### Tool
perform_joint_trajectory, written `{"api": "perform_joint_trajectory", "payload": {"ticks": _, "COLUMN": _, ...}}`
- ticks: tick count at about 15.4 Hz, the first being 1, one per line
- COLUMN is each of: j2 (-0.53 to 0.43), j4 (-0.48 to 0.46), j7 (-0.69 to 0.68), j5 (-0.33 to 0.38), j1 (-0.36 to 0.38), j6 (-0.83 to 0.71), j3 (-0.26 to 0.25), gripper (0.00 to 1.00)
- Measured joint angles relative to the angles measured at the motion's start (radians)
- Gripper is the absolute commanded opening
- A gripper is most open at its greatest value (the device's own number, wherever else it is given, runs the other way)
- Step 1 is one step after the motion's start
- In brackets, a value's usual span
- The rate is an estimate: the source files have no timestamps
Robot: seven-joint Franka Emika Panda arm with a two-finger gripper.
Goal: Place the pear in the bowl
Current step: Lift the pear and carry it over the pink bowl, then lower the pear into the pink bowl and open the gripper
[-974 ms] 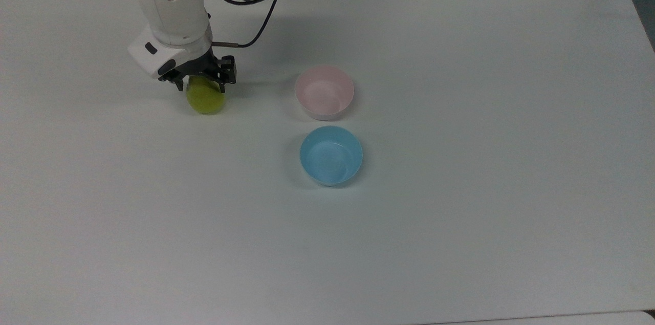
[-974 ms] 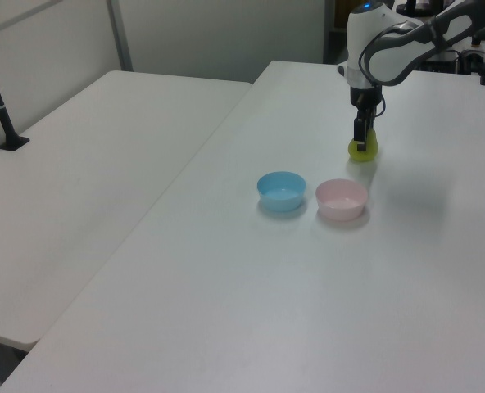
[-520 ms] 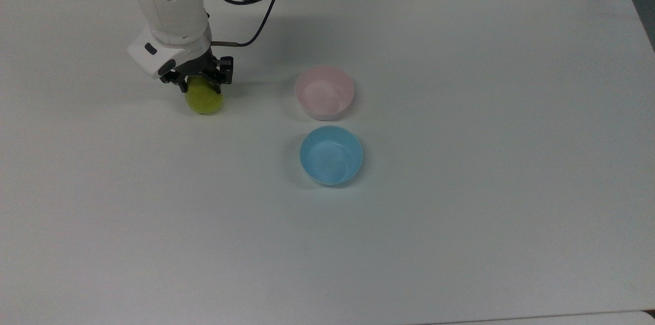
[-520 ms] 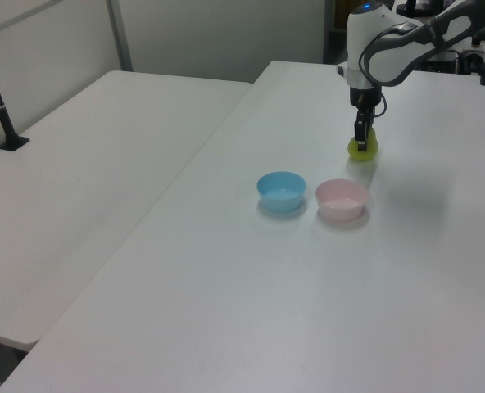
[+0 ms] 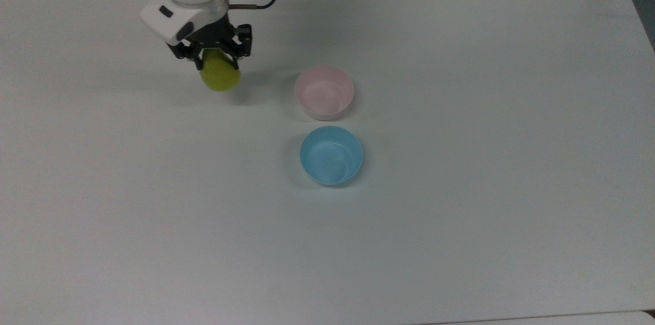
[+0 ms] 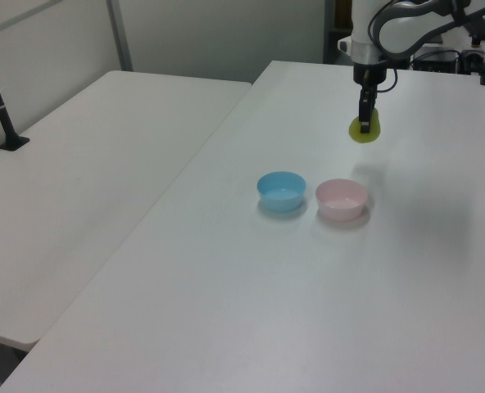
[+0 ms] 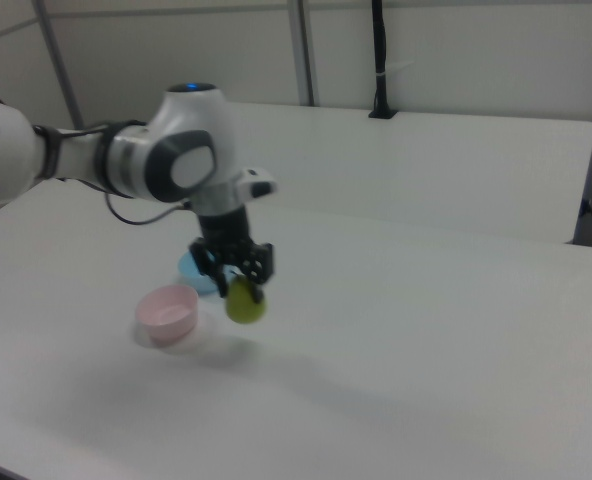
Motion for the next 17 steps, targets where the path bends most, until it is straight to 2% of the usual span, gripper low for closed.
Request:
{"api": "perform_joint_trajectory", "payload": {"ticks": 4, "j2": -0.010, "j4": 0.003, "j7": 0.159, "j5": 0.000, "j1": 0.016, "j6": -0.005, "j3": 0.148, "gripper": 0.35}}
{"api": "perform_joint_trajectory", "payload": {"ticks": 7, "j2": -0.007, "j4": 0.004, "j7": 0.241, "j5": 0.000, "j1": 0.043, "j6": -0.005, "j3": 0.206, "gripper": 0.35}}
{"api": "perform_joint_trajectory", "payload": {"ticks": 11, "j2": 0.023, "j4": 0.005, "j7": 0.299, "j5": 0.000, "j1": 0.112, "j6": 0.003, "j3": 0.214, "gripper": 0.35}}
{"api": "perform_joint_trajectory", "payload": {"ticks": 17, "j2": 0.111, "j4": 0.007, "j7": 0.301, "j5": 0.000, "j1": 0.118, "j6": 0.061, "j3": 0.211, "gripper": 0.36}}
